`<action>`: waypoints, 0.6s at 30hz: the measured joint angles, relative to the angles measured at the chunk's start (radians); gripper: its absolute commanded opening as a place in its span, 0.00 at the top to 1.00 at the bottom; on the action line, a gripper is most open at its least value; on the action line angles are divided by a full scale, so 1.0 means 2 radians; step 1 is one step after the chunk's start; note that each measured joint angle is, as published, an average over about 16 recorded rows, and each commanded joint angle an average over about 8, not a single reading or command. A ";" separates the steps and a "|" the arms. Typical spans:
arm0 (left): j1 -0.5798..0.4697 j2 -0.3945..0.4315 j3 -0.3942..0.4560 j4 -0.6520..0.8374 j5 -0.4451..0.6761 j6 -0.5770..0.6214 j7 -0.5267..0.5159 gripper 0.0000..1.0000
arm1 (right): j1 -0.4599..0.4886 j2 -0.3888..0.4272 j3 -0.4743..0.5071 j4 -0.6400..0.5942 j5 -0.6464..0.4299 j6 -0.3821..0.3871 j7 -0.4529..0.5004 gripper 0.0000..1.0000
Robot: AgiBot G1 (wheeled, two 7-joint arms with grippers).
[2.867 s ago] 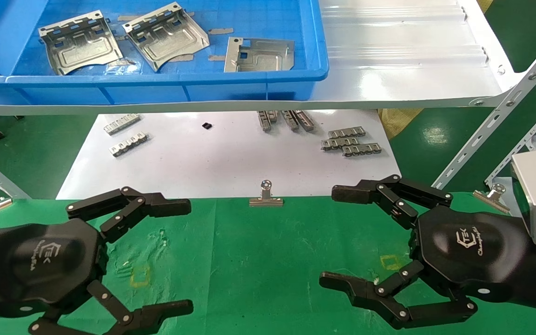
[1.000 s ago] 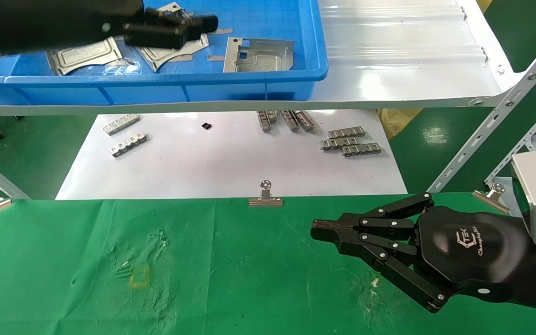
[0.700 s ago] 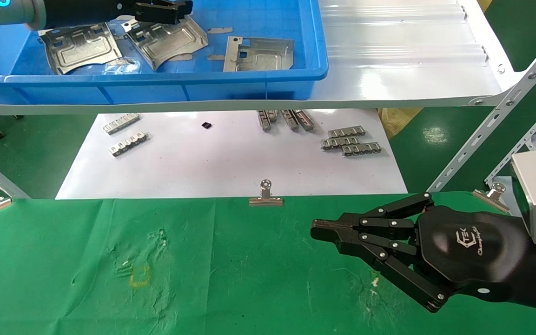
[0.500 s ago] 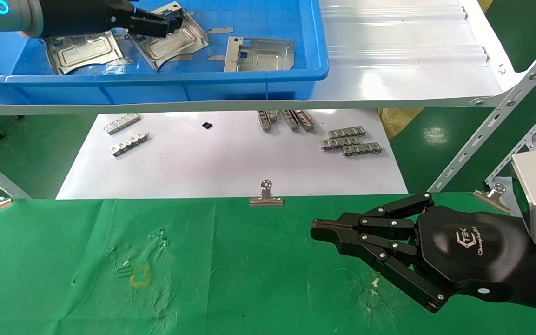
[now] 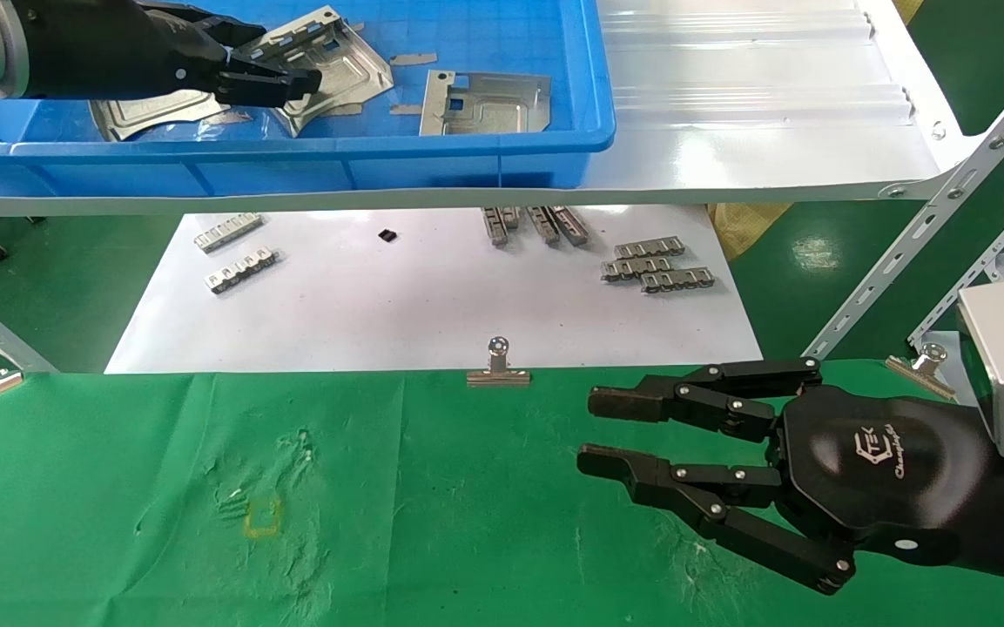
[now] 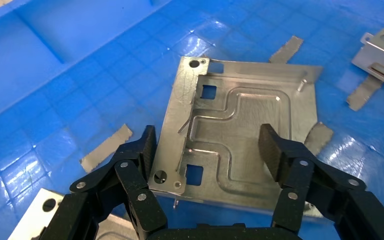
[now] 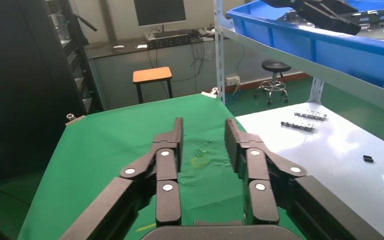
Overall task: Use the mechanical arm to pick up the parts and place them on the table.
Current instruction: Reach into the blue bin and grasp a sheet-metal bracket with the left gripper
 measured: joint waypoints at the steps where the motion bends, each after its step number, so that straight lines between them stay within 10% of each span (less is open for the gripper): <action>1: 0.000 0.000 0.000 0.002 0.000 0.001 0.002 1.00 | 0.000 0.000 0.000 0.000 0.000 0.000 0.000 0.00; 18: -0.001 -0.002 -0.009 0.017 -0.013 -0.009 0.023 1.00 | 0.000 0.000 0.000 0.000 0.000 0.000 0.000 0.00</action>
